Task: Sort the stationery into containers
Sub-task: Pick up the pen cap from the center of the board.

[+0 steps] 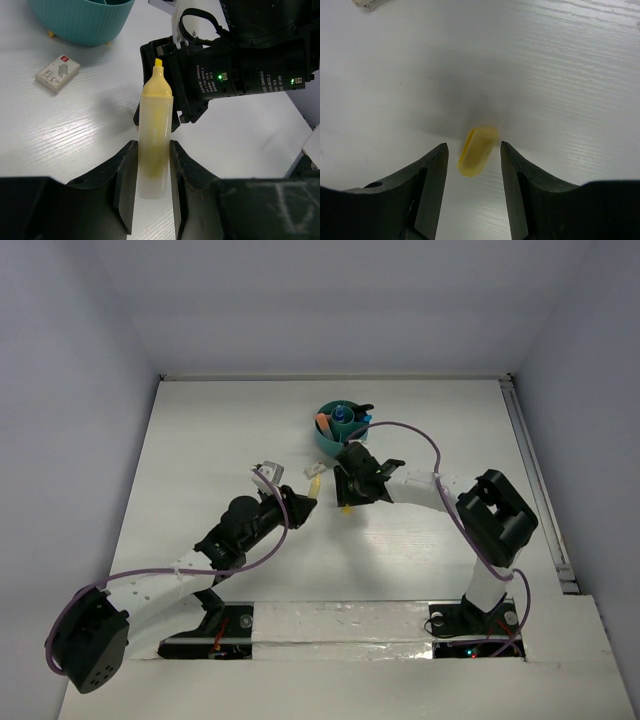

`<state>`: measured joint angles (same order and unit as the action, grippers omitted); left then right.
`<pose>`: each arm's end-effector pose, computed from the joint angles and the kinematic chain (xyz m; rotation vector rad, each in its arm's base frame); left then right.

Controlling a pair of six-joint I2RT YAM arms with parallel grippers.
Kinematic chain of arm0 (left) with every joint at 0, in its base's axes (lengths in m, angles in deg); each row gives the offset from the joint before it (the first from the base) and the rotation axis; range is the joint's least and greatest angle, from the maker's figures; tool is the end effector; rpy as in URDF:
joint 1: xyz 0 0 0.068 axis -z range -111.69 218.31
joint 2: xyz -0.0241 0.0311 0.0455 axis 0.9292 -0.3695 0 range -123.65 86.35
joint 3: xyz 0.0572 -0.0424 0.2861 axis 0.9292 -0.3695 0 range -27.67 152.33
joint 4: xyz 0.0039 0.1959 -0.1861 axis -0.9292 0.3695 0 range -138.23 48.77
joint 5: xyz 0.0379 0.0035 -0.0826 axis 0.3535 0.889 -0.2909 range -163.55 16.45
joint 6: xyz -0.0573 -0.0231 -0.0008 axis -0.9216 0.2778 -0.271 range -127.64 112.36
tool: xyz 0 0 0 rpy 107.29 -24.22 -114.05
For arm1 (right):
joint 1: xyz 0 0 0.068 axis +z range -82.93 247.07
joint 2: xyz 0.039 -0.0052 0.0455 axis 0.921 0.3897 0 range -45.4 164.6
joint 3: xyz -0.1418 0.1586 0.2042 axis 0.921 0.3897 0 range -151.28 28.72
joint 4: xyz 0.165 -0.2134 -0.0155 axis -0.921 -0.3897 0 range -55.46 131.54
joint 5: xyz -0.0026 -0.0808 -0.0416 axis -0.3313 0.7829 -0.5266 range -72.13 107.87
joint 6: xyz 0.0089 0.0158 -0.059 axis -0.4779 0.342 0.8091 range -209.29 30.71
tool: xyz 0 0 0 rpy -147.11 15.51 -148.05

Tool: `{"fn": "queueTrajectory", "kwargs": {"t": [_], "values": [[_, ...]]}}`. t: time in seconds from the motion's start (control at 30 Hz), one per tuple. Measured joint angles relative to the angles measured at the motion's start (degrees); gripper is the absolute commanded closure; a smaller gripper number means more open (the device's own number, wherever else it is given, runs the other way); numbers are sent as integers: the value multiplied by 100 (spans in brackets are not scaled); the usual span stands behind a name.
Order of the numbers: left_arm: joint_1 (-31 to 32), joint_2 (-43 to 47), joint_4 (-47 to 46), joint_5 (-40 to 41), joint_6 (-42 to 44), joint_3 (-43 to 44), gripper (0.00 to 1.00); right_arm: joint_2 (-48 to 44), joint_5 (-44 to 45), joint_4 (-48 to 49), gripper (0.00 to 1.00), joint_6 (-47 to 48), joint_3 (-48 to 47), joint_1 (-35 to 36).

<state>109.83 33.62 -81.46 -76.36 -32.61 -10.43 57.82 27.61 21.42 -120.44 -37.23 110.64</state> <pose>0.1548 -0.1401 0.2380 0.2829 1.6685 -0.9264 0.2872 0.2624 0.1854 -0.2148 2.5667 0.2828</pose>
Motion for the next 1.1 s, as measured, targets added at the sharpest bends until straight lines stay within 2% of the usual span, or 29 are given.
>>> {"fn": "queueTrajectory", "kwargs": {"t": [0.37, 0.53, 0.57, 0.6, 0.8, 0.97, 1.1], "values": [[0, -15, 0, 2, 0, 0, 100, 271, 33, 31, 53, 22, -101, 0], [0, -87, -24, 0, 0, 0, 100, 374, 101, 0, 70, 55, -221, 0], [0, -90, -22, 0, 0, 0, 100, 393, 105, -15, 81, 59, -247, 0], [0, -92, -24, 0, 0, 0, 100, 407, 107, -28, 85, 87, -269, 0], [0, -92, -39, -7, 0, 0, 100, 358, 127, 20, 99, 92, -229, 0], [-31, -92, -68, -57, -35, 0, 100, -286, 48, 310, 100, 24, 199, -46], [-81, -85, -245, -201, -131, -50, 100, -1239, -227, 1051, 100, -92, 579, -120]]}}
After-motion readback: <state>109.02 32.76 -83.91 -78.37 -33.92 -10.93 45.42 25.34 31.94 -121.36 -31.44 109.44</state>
